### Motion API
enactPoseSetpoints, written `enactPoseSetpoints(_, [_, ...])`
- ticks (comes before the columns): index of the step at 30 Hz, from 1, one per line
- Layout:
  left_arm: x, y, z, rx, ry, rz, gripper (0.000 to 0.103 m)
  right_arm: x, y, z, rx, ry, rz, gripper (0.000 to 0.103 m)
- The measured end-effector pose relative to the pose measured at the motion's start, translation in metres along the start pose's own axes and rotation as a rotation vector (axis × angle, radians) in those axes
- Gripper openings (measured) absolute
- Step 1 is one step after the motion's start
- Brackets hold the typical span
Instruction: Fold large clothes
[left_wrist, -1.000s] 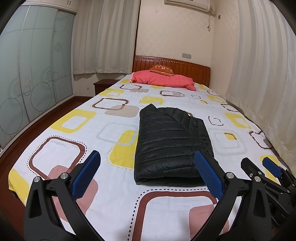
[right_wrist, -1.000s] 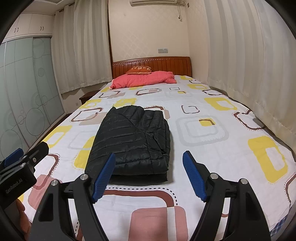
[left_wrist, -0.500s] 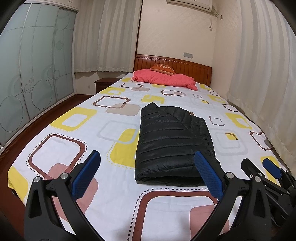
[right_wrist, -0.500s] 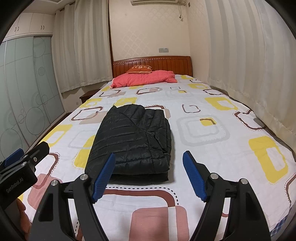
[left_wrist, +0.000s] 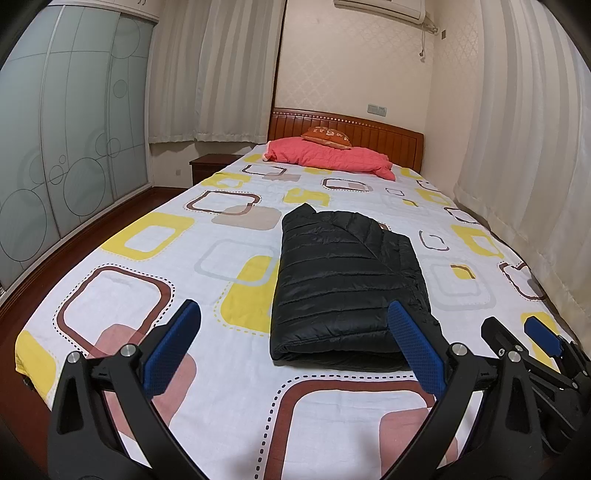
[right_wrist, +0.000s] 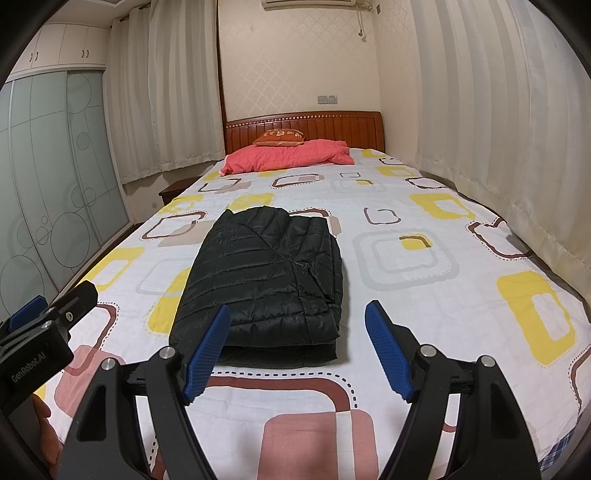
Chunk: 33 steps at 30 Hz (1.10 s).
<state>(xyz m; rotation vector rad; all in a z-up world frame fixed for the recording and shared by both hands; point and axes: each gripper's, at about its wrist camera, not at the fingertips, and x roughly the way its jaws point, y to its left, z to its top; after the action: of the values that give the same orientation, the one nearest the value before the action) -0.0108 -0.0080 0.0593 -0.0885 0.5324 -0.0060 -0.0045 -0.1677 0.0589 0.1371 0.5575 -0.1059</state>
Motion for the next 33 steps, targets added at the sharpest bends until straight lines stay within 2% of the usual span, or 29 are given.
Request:
enactPoseSetpoints(14, [-0.005,-0.002,0.002,0.01,-0.036,0.024,0.101,0.0,0.0,0.0,-0.002,-0.001,0.002,0.075])
enactPoseSetpoints(23, [-0.009,-0.007,0.003,0.038,-0.068,-0.01,0.101,0.0,0.001,-0.001,-0.002,-0.001,0.003,0.075])
enactPoseSetpoints(28, [-0.008,-0.01,0.002,0.05,-0.061,0.012,0.101,0.0,0.001,-0.002,-0.002,0.002,0.005,0.075])
enactPoseSetpoints(33, [-0.002,-0.007,0.004,0.034,-0.044,-0.014,0.101,0.001,0.001,-0.003,-0.003,0.005,0.007,0.075])
